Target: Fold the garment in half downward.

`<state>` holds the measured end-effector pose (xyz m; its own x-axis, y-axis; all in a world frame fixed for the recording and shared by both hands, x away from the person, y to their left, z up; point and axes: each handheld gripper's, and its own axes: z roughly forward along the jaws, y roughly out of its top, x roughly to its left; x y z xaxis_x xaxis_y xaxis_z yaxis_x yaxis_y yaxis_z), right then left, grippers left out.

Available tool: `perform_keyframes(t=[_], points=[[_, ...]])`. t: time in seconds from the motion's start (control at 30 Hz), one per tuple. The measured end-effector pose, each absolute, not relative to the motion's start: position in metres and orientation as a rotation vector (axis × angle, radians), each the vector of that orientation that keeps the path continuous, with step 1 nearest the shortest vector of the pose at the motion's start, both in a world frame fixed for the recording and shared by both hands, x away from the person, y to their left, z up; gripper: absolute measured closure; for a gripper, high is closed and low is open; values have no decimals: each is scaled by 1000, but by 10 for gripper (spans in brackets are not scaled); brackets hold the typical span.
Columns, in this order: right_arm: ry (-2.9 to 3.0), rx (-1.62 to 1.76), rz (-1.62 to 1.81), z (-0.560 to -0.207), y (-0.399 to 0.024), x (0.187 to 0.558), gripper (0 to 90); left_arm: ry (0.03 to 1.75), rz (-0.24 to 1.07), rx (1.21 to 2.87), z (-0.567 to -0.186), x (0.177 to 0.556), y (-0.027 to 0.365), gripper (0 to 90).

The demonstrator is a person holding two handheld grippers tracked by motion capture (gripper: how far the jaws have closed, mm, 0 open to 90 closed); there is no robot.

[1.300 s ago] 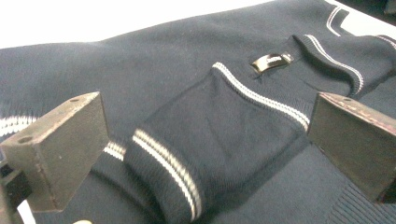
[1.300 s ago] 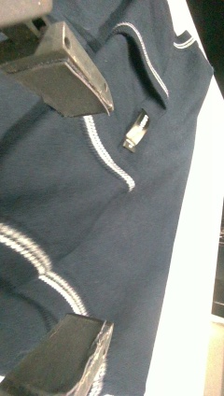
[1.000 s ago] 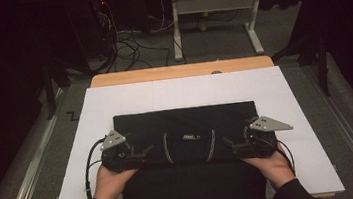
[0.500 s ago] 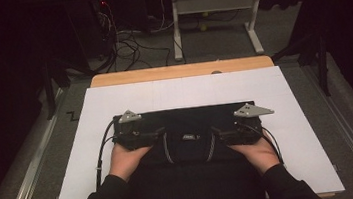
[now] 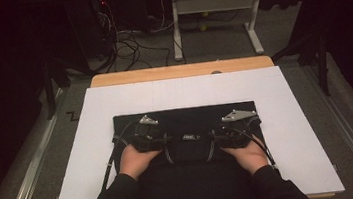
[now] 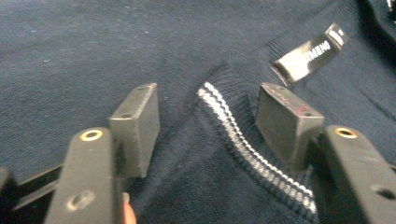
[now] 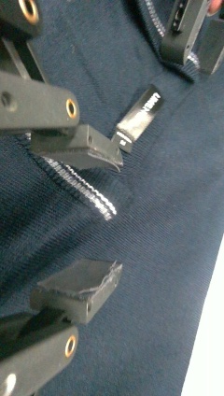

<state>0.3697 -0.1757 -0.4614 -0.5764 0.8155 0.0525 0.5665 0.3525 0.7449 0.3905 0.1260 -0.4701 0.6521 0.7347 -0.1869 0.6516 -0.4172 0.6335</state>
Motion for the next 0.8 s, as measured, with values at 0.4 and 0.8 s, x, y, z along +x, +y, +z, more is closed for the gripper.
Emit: perform_keyframes(t=[0.4, 0.8], points=[[2345, 1193, 986, -468, -168, 368, 731, 1061, 132, 2156, -472, 387, 128, 656], [2245, 1123, 1154, -457, -177, 349, 804, 1007, 277, 2048, -456, 363, 133, 748]])
